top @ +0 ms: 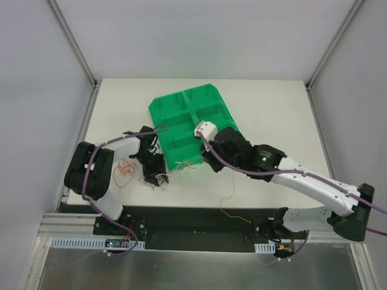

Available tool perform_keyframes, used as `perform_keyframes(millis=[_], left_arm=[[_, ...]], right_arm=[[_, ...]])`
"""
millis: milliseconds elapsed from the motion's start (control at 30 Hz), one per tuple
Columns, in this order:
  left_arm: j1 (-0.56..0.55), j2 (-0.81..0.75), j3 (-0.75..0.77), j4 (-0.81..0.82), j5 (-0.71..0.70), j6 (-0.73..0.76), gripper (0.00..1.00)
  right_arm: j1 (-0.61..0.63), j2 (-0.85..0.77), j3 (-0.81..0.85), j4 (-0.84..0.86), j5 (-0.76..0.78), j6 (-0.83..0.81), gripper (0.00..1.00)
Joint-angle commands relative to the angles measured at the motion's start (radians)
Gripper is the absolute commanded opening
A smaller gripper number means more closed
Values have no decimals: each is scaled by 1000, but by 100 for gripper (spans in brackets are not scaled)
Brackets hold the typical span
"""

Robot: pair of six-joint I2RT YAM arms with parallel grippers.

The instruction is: Untangle the cables

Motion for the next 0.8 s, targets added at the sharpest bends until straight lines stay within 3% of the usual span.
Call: perform_keyframes(millis=[0, 167, 467, 767], left_arm=[[70, 15, -84, -9, -113, 15, 47], [110, -44, -109, -10, -136, 12, 47], [153, -56, -83, -38, -134, 37, 45], [155, -188, -69, -52, -122, 47, 46]], right_arm=[[-9, -139, 149, -93, 267, -5, 0], [-49, -202, 349, -145, 449, -32, 0], [-77, -170, 679, -176, 422, -126, 0], [-77, -159, 815, -130, 394, -130, 0]])
